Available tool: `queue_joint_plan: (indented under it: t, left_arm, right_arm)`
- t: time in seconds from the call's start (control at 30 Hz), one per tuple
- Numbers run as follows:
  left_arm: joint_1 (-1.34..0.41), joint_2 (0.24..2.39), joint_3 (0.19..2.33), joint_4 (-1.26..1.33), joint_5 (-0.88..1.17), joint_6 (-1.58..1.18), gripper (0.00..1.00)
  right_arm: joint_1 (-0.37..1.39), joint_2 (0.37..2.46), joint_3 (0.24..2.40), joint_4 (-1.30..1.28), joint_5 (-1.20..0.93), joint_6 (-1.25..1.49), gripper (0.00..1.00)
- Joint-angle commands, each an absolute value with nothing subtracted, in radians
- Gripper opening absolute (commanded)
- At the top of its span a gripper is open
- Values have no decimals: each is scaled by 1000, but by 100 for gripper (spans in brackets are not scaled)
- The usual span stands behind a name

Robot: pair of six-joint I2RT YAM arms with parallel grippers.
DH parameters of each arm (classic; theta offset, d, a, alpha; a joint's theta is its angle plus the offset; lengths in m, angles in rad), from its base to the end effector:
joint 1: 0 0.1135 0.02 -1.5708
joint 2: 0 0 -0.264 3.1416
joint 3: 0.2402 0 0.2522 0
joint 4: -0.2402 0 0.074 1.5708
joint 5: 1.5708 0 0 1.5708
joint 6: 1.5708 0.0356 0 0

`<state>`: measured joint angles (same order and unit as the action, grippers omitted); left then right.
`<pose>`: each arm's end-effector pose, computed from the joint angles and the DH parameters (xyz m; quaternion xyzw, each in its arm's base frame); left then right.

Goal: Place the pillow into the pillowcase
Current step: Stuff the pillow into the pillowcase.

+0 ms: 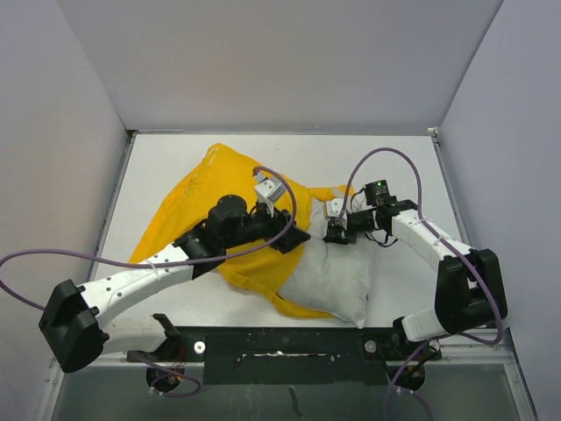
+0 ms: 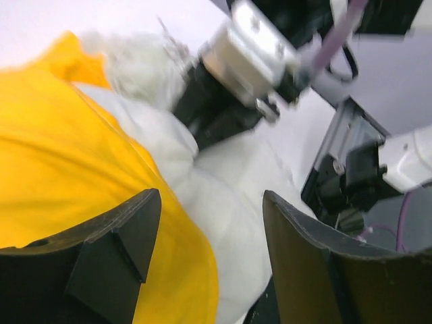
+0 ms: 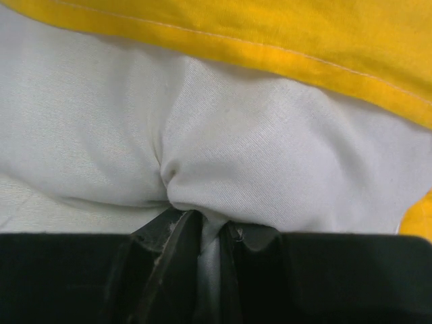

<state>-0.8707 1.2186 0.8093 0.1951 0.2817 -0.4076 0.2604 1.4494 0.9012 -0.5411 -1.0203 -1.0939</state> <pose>0.1749 -0.2230 0.2959 0.2627 0.7301 -0.4583 0.4334 0.2543 0.0992 0.2170 -0.6218 0.5876 0.3494 0.3822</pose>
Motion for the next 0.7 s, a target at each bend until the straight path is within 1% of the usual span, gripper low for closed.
queue_joint_plan:
  t: [0.0,0.1,0.17,0.47,0.5,0.67]
  left_arm:
    - [-846,1213,1078,-155,117,-342,60]
    - [-851,1331,1251,-334,22,-321,59]
    - [-852,1416,1330,-400,-11,-312,59]
    - [-852,1722,1604,-492,-17,-273,59]
    - [-852,1748,1630,-511,-19,-268,56]
    - [-848,1800,1685,-561,-26,-250,10]
  right_arm:
    - [265,1452,896,-618,-1080,-1081,13]
    - [251,1449,900,-616,-1109,-1065,13]
    - [234,1446,900,-616,-1126,-1060,13]
    - [199,1437,897,-624,-1156,-1066,13]
    - [199,1439,897,-626,-1157,-1066,13]
    - [202,1451,899,-619,-1149,-1058,13]
